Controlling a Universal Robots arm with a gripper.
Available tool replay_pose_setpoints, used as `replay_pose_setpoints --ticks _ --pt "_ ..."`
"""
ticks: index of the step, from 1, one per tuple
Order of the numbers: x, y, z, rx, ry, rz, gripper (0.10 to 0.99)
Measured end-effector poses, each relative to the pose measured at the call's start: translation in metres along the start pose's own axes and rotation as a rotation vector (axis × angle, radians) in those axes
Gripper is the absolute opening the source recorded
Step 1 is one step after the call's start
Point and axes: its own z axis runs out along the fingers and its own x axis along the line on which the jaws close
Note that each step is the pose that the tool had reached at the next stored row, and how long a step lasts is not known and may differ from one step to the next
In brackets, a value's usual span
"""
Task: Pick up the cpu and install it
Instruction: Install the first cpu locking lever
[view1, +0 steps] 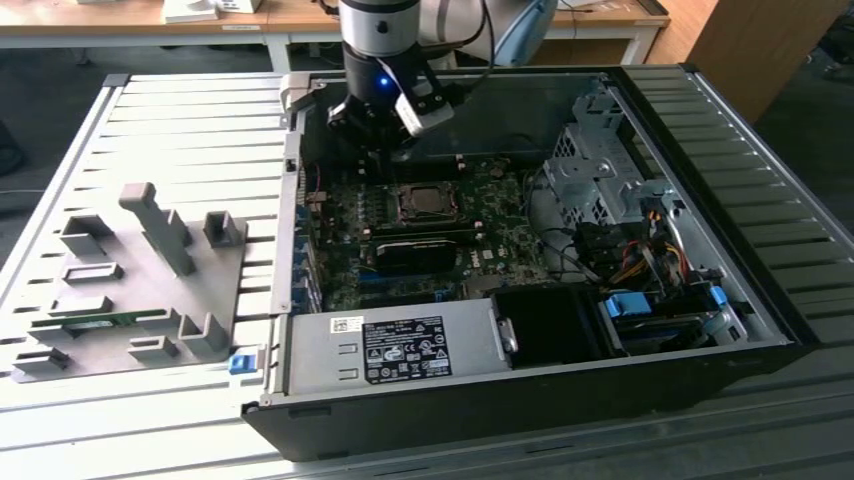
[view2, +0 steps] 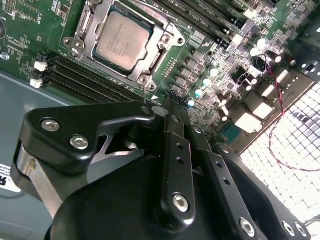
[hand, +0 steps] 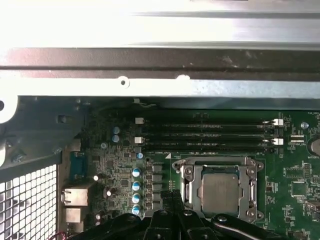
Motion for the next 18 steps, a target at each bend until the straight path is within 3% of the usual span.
replay_pose_setpoints --ticks 18 --pt "0.0050 0.0204 0.0012 0.000 -0.0001 0.000 0.106"
